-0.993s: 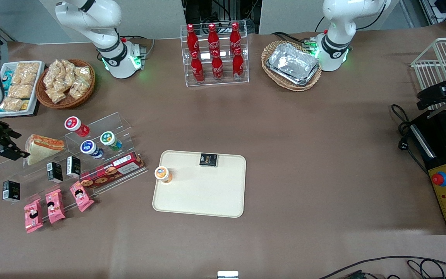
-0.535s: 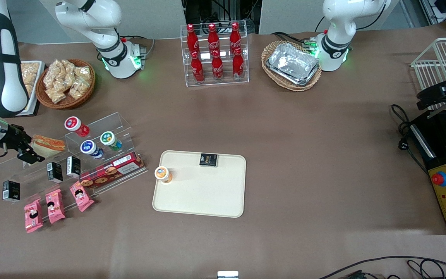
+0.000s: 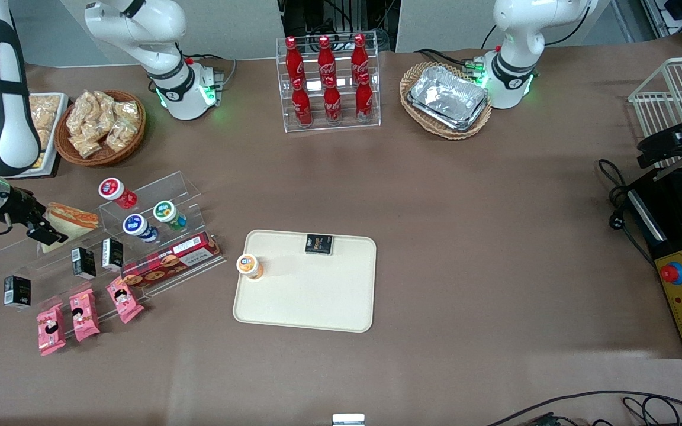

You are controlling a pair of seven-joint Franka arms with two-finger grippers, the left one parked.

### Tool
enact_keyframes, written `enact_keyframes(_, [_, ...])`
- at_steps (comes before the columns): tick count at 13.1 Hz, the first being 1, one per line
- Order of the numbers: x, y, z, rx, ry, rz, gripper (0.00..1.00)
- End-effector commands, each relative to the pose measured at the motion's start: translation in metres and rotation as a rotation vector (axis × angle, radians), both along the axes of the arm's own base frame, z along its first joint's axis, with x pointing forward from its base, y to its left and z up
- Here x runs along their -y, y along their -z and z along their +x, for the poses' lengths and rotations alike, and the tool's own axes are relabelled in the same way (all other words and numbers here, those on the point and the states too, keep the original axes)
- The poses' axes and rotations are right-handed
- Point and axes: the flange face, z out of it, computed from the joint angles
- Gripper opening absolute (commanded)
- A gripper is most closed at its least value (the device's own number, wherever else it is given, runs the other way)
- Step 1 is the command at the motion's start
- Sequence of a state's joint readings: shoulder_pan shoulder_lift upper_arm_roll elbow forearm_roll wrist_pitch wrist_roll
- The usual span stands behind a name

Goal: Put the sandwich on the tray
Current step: 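Lower the right gripper around the wrapped sandwich and close it, then lift the sandwich out of the rack with the right gripper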

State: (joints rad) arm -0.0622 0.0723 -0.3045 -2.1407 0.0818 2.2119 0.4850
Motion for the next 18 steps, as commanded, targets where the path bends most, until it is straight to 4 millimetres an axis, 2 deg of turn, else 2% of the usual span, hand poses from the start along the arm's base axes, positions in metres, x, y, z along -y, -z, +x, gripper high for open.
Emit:
enact_keyframes(1, [-0.001,0.003,-0.002,0.011,-0.011,0.010,0.68])
enact_keyframes(2, [-0.002,0.003,0.000,0.009,-0.014,0.009,0.46])
enact_keyframes(5, [-0.004,-0.005,0.008,0.022,-0.101,-0.003,0.06])
enact_keyframes(6, [-0.003,-0.009,0.010,0.029,-0.104,-0.006,0.00])
enact_keyframes(8, [-0.003,-0.017,0.015,0.023,-0.110,0.001,0.00])
enact_keyframes(10, [-0.001,-0.037,0.031,-0.039,-0.118,0.026,0.00])
enact_keyframes(12, [-0.001,-0.062,0.044,-0.080,-0.128,0.041,0.00])
enact_keyframes(15, [-0.006,-0.103,0.054,-0.084,-0.139,0.049,0.00])
enact_keyframes(16, [-0.012,-0.114,0.056,-0.082,-0.140,0.060,0.00])
enact_keyframes(18, [-0.040,-0.128,0.069,-0.053,-0.165,0.078,0.00])
